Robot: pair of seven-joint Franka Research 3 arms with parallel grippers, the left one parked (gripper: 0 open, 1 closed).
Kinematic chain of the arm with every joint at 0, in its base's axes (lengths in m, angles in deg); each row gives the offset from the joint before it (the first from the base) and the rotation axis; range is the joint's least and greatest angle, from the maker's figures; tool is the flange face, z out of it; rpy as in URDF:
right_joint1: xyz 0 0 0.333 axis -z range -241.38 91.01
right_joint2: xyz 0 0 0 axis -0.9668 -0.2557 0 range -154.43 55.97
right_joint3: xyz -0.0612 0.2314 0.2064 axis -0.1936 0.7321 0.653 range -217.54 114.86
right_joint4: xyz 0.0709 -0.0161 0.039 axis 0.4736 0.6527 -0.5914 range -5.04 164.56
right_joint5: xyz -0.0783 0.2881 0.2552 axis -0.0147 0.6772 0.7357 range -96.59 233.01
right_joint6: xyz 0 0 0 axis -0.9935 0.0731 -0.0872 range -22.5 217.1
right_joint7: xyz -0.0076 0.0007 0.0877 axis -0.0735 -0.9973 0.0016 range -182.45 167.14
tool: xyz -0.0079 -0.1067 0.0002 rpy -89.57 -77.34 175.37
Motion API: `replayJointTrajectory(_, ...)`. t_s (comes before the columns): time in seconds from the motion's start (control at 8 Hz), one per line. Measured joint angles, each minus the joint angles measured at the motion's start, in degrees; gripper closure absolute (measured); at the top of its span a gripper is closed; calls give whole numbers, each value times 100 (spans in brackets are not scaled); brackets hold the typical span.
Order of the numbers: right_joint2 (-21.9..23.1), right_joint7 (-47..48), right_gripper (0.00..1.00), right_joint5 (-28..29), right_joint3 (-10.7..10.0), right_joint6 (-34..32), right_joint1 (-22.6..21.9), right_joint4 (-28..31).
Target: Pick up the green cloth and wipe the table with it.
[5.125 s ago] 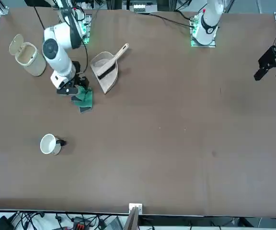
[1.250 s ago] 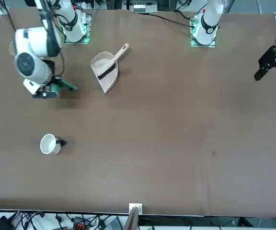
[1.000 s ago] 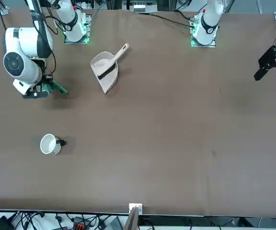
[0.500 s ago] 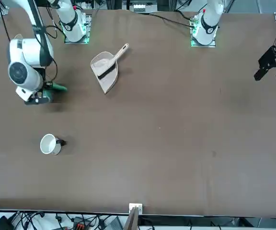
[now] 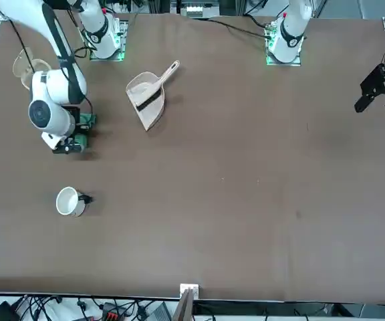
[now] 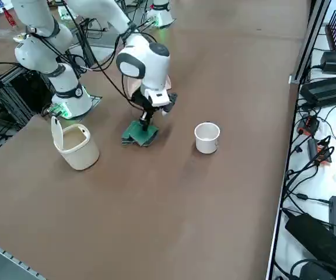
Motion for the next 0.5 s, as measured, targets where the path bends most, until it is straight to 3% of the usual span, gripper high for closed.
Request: replayJointTrajectory(0.5, -78, 569, 95, 1254, 28, 291, -1035, -1)
